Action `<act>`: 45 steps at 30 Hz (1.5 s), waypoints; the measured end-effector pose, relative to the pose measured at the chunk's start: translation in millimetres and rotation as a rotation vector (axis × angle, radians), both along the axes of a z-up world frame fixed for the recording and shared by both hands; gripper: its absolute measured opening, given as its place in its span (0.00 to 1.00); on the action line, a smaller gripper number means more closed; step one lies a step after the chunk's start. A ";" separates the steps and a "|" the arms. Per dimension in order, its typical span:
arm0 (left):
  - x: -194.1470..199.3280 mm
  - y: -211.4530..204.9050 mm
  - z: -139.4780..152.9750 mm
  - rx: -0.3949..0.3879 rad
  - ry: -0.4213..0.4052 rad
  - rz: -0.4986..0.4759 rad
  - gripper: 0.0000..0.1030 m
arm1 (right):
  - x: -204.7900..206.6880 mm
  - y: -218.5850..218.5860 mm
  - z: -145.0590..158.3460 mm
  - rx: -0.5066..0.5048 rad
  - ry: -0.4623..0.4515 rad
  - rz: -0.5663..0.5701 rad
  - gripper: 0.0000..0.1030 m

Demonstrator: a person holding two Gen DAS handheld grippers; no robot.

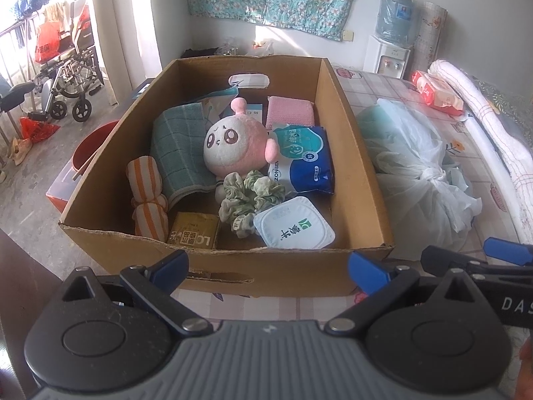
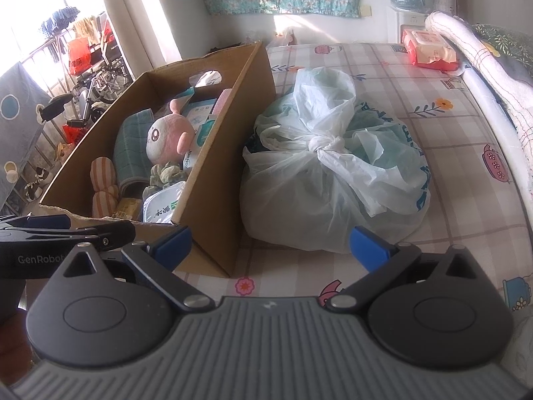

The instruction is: Organize soft objects

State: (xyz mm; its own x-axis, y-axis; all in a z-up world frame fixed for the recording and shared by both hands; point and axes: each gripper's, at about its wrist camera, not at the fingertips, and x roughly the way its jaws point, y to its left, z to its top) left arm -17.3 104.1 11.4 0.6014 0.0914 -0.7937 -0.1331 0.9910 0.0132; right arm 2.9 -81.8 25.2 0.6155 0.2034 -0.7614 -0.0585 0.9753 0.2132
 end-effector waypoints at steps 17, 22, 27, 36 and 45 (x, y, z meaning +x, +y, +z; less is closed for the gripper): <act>-1.9 2.5 0.4 0.010 0.005 0.015 0.99 | 2.5 4.3 -1.3 -0.009 0.006 0.015 0.99; -1.8 3.0 0.4 0.010 0.005 0.014 0.98 | 2.4 4.7 -1.3 -0.010 0.006 0.014 0.99; -2.1 3.2 0.3 0.011 0.004 0.014 0.98 | 2.6 5.3 -1.5 -0.009 0.007 0.015 0.99; -2.3 6.1 0.7 0.012 0.012 0.026 0.98 | 6.3 7.7 -3.5 -0.013 0.015 0.025 0.99; -2.4 7.4 -0.7 0.014 0.021 0.043 0.97 | 9.8 9.8 -4.0 -0.022 0.022 0.043 0.99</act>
